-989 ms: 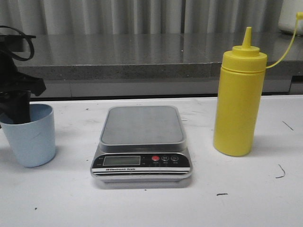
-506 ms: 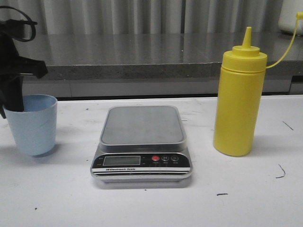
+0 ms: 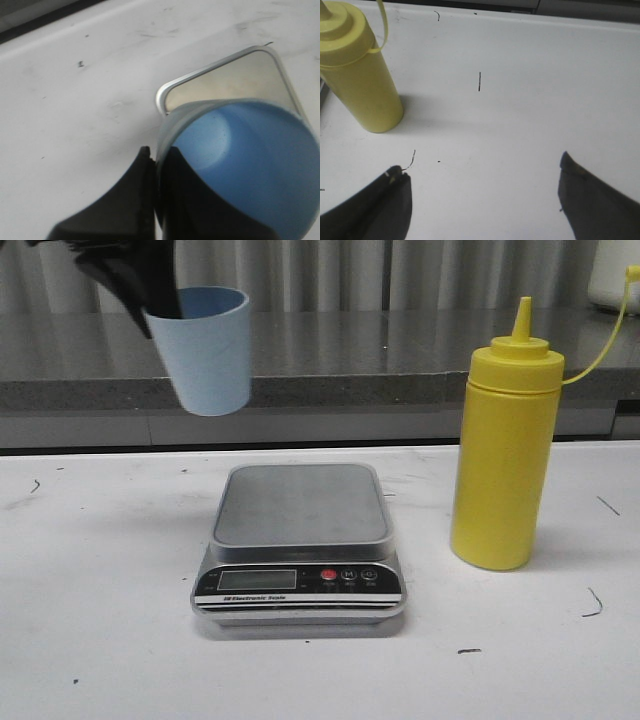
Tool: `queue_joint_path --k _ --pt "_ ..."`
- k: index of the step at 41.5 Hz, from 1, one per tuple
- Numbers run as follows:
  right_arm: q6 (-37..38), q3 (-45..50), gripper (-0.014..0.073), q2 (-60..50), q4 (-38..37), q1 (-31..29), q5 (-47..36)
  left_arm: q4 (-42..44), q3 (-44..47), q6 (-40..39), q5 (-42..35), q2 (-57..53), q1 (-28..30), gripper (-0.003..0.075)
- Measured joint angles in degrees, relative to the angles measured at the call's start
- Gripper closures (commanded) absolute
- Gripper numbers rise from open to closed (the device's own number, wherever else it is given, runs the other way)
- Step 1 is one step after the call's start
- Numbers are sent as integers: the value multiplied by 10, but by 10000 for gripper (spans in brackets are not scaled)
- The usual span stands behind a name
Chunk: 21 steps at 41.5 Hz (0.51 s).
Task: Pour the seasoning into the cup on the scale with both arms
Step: 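Lift the blue cup with the left gripper and lower it onto the scale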
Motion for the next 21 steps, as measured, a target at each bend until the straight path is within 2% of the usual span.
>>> queue_joint_path --k 10,21 --pt "0 0 -21 0 0 0 0 -1 -72 0 24 83 -51 740" --pt "0 0 -21 0 0 0 0 -2 -85 0 24 136 -59 739"
